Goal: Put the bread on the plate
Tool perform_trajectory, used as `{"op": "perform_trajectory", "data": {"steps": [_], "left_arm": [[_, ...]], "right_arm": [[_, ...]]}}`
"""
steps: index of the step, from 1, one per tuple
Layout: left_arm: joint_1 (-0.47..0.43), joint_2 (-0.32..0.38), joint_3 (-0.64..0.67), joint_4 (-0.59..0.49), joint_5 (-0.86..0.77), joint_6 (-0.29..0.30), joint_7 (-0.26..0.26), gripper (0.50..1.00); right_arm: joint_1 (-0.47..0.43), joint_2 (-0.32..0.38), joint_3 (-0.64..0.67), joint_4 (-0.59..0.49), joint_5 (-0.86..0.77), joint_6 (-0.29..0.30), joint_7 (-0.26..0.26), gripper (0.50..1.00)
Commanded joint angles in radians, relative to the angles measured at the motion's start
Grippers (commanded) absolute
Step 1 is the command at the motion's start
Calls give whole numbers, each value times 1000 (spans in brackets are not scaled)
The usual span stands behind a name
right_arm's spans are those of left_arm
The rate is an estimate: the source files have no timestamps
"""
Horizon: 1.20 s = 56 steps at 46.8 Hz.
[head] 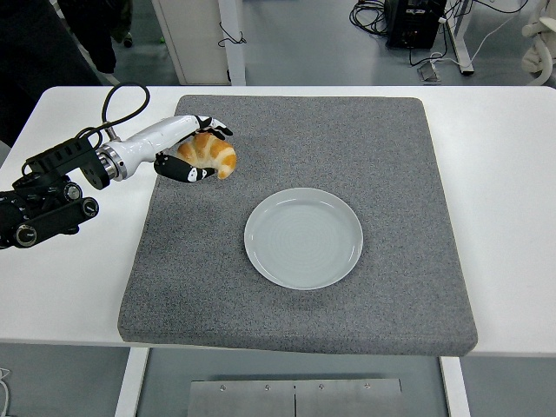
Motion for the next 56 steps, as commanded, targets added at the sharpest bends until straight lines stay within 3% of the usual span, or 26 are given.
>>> {"op": "perform_trajectory", "data": {"steps": [1, 31, 50, 56], "left_arm": [[-21, 4, -1, 0, -17, -15, -1, 708], [-104, 6, -101, -21, -31, -125, -1, 716], [-139, -39, -100, -81, -19, -128, -1, 727], [-141, -41, -100, -144, 30, -128, -1, 728]], "right_arm": [[0, 0, 0, 0, 0, 0, -1, 1000], [0, 0, 0, 0, 0, 0, 1, 1000], [0, 0, 0, 0, 0, 0, -1, 1000], [0, 0, 0, 0, 0, 0, 1, 1000]]}}
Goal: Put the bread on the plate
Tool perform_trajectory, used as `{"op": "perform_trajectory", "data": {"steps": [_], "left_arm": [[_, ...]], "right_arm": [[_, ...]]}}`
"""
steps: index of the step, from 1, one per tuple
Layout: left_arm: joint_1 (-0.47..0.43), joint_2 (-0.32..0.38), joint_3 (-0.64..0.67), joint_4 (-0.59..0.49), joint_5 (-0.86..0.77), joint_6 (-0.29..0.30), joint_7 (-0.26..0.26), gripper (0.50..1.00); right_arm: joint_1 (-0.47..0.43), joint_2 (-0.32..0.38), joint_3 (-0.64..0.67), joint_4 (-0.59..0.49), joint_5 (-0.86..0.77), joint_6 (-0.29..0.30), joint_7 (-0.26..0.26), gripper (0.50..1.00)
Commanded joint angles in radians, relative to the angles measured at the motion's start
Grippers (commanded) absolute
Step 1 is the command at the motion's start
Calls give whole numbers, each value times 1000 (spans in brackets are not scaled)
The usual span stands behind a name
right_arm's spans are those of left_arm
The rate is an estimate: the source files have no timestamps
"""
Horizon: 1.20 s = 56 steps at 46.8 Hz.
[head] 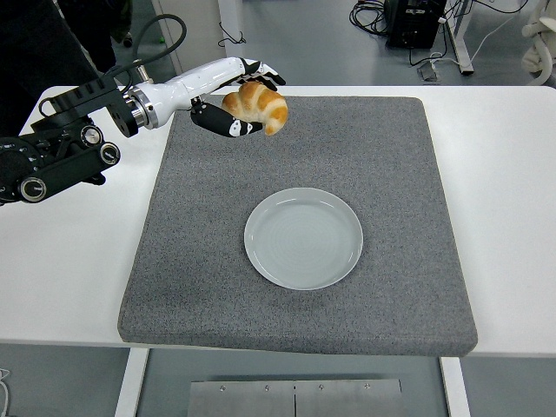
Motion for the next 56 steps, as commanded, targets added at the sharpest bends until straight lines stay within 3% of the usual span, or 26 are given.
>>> {"op": "perform_trajectory", "data": {"steps": [1, 10, 40, 56], "left_arm": [[0, -5, 0, -40, 32, 0, 0, 728], [0, -37, 0, -91, 62, 0, 0, 731], [28, -114, 41, -89, 136, 2, 3, 746], [94, -155, 43, -72, 222, 11, 9, 748]], "right_arm": [[0, 0, 0, 0, 0, 0, -1, 1000], [0, 0, 0, 0, 0, -1, -1, 1000], [0, 0, 0, 0, 0, 0, -1, 1000], [0, 0, 0, 0, 0, 0, 1, 1000]]}}
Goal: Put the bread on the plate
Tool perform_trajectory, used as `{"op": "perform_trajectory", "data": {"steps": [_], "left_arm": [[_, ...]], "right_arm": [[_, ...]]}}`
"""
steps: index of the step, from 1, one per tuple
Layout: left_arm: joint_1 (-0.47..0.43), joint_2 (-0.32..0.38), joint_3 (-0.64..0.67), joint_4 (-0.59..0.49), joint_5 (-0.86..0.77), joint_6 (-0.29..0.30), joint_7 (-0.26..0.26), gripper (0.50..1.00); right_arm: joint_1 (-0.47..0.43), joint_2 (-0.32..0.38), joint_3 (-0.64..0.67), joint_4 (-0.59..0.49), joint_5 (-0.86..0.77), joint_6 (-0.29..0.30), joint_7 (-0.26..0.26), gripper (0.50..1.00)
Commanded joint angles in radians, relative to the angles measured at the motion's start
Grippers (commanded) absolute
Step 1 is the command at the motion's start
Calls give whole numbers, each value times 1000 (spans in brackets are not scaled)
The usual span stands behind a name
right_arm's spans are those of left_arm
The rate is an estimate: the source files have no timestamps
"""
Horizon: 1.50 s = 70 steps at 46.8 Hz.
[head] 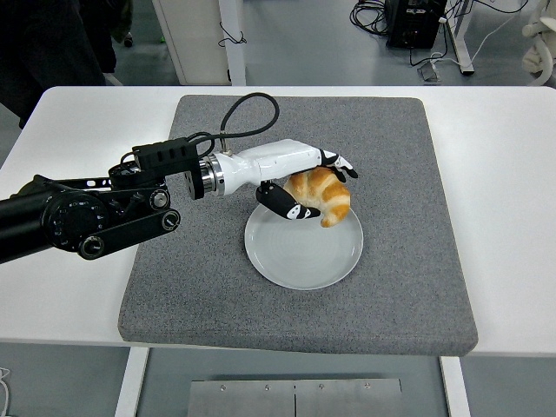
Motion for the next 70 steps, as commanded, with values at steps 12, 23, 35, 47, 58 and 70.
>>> {"op": "perform_trajectory", "data": {"steps": [12, 23, 35, 47, 58, 70], "left_arm": [[37, -33, 1, 39, 15, 12, 2, 755], [68, -47, 1, 63, 76, 31, 2, 760], [85, -59, 23, 77, 76, 34, 2, 763], [84, -64, 92, 83, 75, 83, 0, 766], [82, -60, 90, 83, 70, 84, 0, 799], [79, -54, 64, 82, 30, 83, -1, 966]], "right_arm": [[0, 0, 0, 0, 0, 1, 0, 1000], [0, 0, 0, 0, 0, 1, 0, 1000], [0, 0, 0, 0, 0, 1, 1, 1000], [0, 0, 0, 0, 0, 1, 0, 1000], [0, 0, 0, 0, 0, 1, 0, 1000], [0, 0, 0, 0, 0, 1, 0, 1000]]}}
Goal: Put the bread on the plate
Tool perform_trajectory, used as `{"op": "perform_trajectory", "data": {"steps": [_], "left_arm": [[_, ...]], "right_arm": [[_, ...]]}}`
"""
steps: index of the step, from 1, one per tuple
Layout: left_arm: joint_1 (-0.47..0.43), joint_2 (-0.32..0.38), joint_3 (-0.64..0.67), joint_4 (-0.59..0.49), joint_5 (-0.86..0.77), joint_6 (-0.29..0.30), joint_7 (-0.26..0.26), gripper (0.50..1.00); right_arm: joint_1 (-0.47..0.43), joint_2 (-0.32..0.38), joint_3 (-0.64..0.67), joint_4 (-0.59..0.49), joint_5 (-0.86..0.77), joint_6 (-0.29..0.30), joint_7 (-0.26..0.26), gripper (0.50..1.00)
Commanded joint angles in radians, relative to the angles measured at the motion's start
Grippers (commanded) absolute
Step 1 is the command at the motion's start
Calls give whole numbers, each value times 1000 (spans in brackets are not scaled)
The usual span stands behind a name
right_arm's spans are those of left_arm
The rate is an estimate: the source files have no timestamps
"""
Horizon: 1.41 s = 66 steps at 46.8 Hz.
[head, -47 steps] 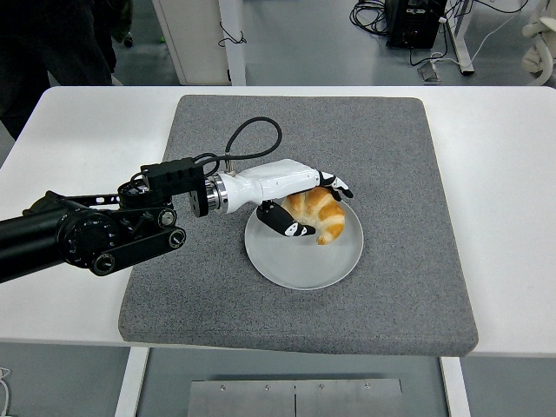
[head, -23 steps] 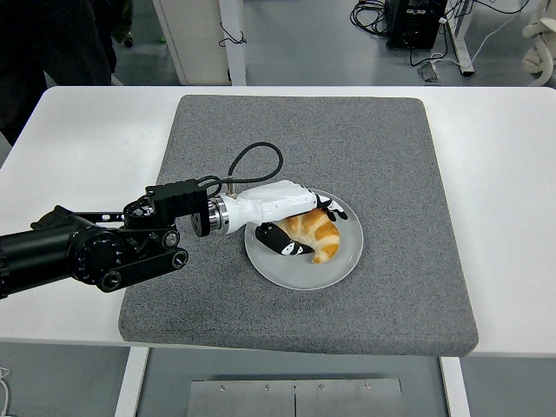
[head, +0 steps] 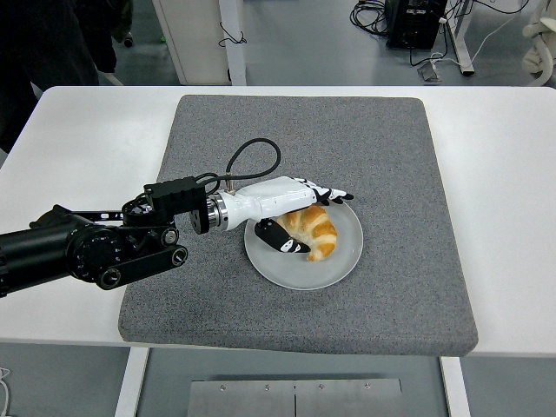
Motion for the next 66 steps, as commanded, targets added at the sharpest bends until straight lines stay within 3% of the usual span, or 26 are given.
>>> {"op": "perform_trajectory", "data": {"steps": [1, 18, 27, 48, 55, 66], "left_arm": [[-1, 3, -18, -3, -29, -1, -2, 968], [-6, 12, -34, -20, -166, -15, -11, 971], [1, 18, -105, -23, -231, -15, -13, 972], [2, 69, -258, -21, -655, -15, -8, 972], [4, 99, -303, -18, -718, -15, -10, 972], [16, 98, -421, 88, -893, -18, -10, 972]], "right_arm": [[0, 0, 0, 0, 0, 0, 0, 1000], [0, 0, 0, 0, 0, 0, 0, 1000], [0, 0, 0, 0, 0, 0, 0, 1000], [0, 0, 0, 0, 0, 0, 0, 1000], [0, 0, 0, 0, 0, 0, 1, 1000], [0, 0, 0, 0, 0, 0, 0, 1000]]}}
